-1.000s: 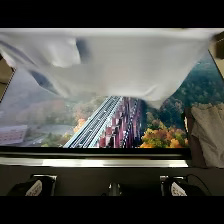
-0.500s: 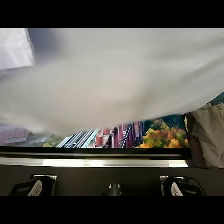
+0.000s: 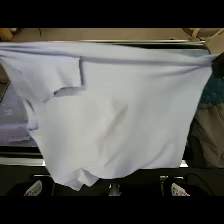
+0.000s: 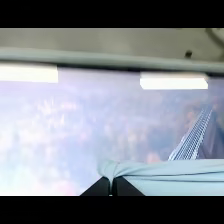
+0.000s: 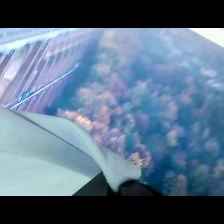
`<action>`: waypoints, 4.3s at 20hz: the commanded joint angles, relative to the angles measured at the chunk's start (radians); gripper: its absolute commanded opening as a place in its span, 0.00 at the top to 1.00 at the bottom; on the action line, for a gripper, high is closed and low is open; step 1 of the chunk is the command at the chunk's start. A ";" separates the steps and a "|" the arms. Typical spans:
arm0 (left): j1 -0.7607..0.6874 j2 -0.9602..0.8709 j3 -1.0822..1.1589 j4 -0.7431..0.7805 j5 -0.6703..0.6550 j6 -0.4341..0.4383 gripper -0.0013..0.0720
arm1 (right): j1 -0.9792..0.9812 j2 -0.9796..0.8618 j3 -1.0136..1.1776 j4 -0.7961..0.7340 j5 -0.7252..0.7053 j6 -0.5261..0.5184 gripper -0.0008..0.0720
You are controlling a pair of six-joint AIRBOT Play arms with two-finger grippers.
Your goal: Fold the shirts.
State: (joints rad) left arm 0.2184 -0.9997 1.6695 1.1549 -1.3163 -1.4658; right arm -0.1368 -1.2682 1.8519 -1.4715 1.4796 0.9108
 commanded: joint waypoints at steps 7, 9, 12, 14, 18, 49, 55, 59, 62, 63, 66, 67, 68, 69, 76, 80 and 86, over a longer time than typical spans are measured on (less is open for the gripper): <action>-0.054 -0.579 -0.224 -0.029 0.295 0.121 0.94 | 0.090 -0.557 -0.058 -0.006 -0.385 0.126 0.97; -0.054 -0.635 -0.213 -0.089 0.399 0.125 0.94 | 0.090 -0.558 -0.058 -0.002 -0.505 0.126 0.97; -0.064 -0.675 -0.212 -0.146 0.484 0.156 0.94 | 0.092 -0.570 -0.058 0.013 -0.551 0.125 0.97; -0.064 -0.666 -0.206 -0.145 0.439 0.198 0.94 | 0.090 -0.561 -0.058 0.021 -0.499 0.124 0.97; -0.058 -0.602 -0.184 -0.028 0.144 0.211 0.95 | 0.091 -0.502 -0.060 0.020 -0.151 0.065 0.97; 0.048 -0.046 -1.079 0.028 -0.042 0.108 0.24 | -0.082 -0.109 -0.795 0.171 -0.031 0.008 0.42; 0.032 0.014 -1.256 -0.106 0.073 0.104 0.25 | -0.082 -0.074 -0.817 0.169 -0.070 0.004 0.46; -0.032 -0.004 -1.270 -0.107 0.121 0.068 0.25 | -0.084 -0.074 -0.869 0.144 -0.081 0.005 0.36; -0.086 -0.038 -1.278 -0.127 0.130 0.066 0.40 | -0.084 -0.069 -0.943 0.154 -0.073 0.004 0.31; -0.098 -0.043 -1.278 -0.126 0.132 0.067 0.48 | -0.084 -0.060 -0.967 0.155 -0.075 0.000 0.31; -0.100 -0.043 -1.276 -0.126 0.137 0.067 0.94 | -0.084 -0.032 -1.049 0.169 -0.111 0.000 0.23; -0.101 -0.041 -1.276 -0.126 0.137 0.069 0.94 | -0.084 -0.032 -1.070 0.191 -0.127 -0.002 0.23; -0.101 -0.040 -1.276 -0.126 0.136 0.071 0.94 | -0.084 -0.032 -1.087 0.225 -0.151 -0.011 0.23; -0.101 -0.040 -1.276 -0.126 0.135 0.071 0.94 | -0.084 -0.032 -1.101 0.261 -0.174 -0.011 0.24; -0.101 -0.040 -1.271 -0.127 0.129 0.075 0.94 | -0.084 -0.032 -1.185 0.316 -0.239 -0.006 0.44; -0.101 -0.037 -1.234 -0.127 0.128 0.122 0.94 | -0.084 -0.032 -1.177 0.314 -0.261 -0.024 0.96; -0.101 0.078 -1.000 -0.113 0.094 0.164 0.95 | -0.083 -0.021 -0.939 0.311 -0.205 -0.055 0.97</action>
State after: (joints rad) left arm 0.1181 -0.9600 0.5648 1.0386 -1.2015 -1.3174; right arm -0.2192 -1.2926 0.8062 -1.1629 1.2488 0.8547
